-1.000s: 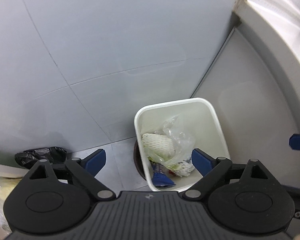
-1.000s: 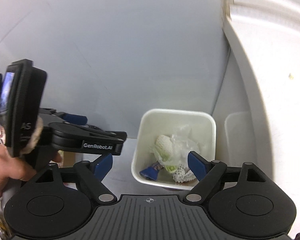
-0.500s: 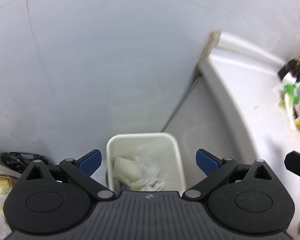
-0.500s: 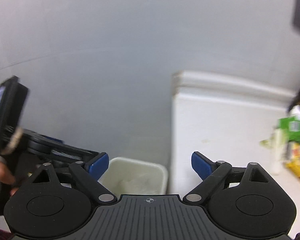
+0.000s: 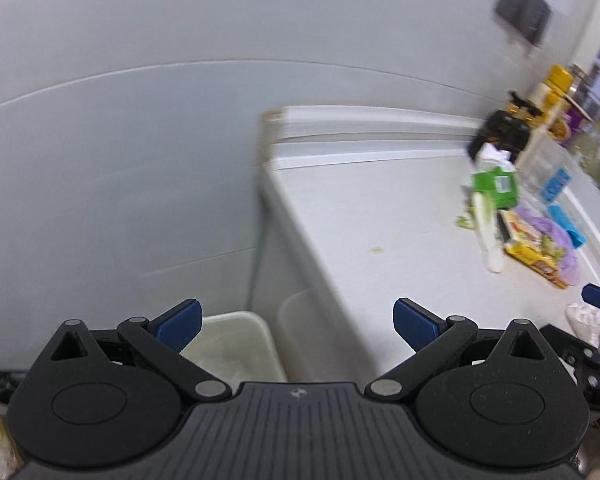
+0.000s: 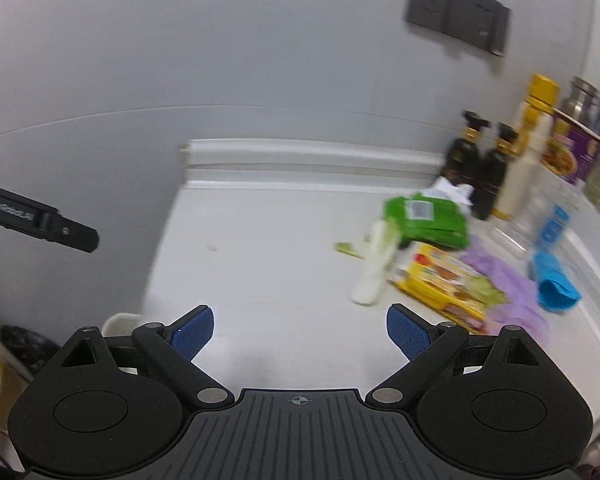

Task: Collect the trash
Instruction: 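Move both open grippers back toward the green snack packet and purple glove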

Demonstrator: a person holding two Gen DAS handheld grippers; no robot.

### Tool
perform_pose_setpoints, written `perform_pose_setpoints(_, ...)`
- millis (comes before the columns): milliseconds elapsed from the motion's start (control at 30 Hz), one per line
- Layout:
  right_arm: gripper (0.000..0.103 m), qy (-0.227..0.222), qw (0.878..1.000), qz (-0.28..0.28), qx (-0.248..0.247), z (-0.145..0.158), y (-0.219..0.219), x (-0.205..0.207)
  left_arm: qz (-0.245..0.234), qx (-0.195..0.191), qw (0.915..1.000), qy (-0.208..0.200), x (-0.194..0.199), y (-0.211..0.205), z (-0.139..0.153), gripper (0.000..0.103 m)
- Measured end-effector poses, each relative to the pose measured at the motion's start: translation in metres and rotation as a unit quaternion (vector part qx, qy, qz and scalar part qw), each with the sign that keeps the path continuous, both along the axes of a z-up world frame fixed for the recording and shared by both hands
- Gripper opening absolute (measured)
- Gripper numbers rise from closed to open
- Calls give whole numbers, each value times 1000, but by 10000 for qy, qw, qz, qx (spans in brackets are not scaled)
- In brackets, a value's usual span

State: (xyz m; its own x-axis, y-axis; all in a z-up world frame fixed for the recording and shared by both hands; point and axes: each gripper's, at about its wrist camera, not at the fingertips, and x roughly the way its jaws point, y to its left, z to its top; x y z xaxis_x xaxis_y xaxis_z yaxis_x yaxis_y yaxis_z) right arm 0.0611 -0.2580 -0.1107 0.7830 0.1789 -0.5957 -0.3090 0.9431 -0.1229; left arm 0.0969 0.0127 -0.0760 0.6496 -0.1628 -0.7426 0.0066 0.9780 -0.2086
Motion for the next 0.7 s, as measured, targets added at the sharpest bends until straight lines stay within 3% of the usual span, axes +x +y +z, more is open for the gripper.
perform_pose_setpoints(200, 95, -162, 9984, -532, 127, 8, -52, 21, -716, 23, 9969, -317, 24, -51, 5, 102)
perform_pose_setpoints(367, 95, -192, 9942, -971, 408, 18, -91, 41, -1354, 41, 9889, -612, 44, -90, 9, 100)
perform_pose_setpoints(700, 92, -130, 9865, -1384, 867, 12, -140, 94, -2048, -38, 9760, -742, 110, -153, 11, 85)
